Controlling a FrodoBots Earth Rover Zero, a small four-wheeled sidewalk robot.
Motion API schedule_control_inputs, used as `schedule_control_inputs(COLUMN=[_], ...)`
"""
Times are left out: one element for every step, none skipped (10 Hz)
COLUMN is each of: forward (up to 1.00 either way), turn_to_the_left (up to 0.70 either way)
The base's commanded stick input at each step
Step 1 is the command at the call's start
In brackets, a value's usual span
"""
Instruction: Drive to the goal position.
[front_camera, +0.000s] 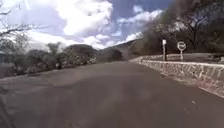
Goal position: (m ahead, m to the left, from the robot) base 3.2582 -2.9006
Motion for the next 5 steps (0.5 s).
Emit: schedule_control_inputs(forward=[0.70, 0.70, 0.70, 0.70, 0.70], turn_to_the_left=[0.00, -0.22, -0.11, 0.00, 0.00])
